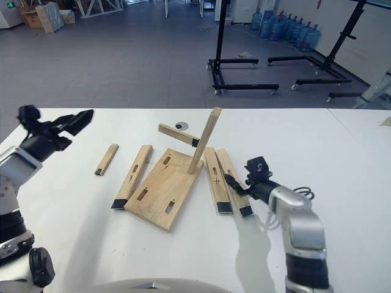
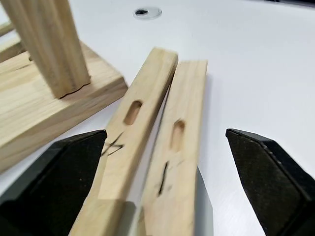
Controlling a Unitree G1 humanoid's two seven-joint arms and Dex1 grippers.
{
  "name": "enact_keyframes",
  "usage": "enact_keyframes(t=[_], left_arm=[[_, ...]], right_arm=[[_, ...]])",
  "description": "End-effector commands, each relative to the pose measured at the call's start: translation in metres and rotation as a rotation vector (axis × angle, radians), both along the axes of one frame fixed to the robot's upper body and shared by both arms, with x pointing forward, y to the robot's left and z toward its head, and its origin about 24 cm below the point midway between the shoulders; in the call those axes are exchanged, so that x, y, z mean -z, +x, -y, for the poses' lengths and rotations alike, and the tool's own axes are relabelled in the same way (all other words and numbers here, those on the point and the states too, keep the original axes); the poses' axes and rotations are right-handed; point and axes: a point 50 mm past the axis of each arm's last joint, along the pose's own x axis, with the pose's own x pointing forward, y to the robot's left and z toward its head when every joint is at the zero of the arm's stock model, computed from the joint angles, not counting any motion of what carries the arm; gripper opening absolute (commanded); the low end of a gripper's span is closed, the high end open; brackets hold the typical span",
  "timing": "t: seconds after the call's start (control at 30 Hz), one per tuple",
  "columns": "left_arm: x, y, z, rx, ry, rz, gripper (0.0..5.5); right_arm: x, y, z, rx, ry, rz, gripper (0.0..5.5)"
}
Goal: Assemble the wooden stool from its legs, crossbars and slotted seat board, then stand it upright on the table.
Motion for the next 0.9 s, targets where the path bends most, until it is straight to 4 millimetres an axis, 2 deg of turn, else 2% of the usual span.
enact_keyframes(t=[0.03,0.23,0.43,0.53,0.67,0.9], left_arm=[[0.002,-0.012,-0.001,-0.075,0.001,-0.014,5.4],[0.005,-0.009,0.003,-0.102,-0.013,-0.028,5.4],[0.007,-0.009,0.005,-0.092,-0.005,-0.033,5.4],[0.007,-0.01,0.005,-0.094,-0.006,-0.032,5.4],[0.009,-0.003,0.01,-0.059,-0.004,-0.043,5.4],[0.01,0.0,0.011,-0.049,0.0,-0.045,5.4]], right_arm=[[0.002,-0.022,0.0,0.066,-0.067,-0.058,4.47],[0.012,-0.016,-0.004,0.116,-0.035,-0.073,4.47],[0.018,-0.005,0.011,0.185,-0.005,-0.062,4.47],[0.021,-0.001,0.013,0.166,-0.013,-0.07,4.47],[0.027,-0.009,0.011,0.165,-0.013,-0.081,4.47],[0.033,-0.013,0.011,0.134,-0.085,-0.079,4.47]])
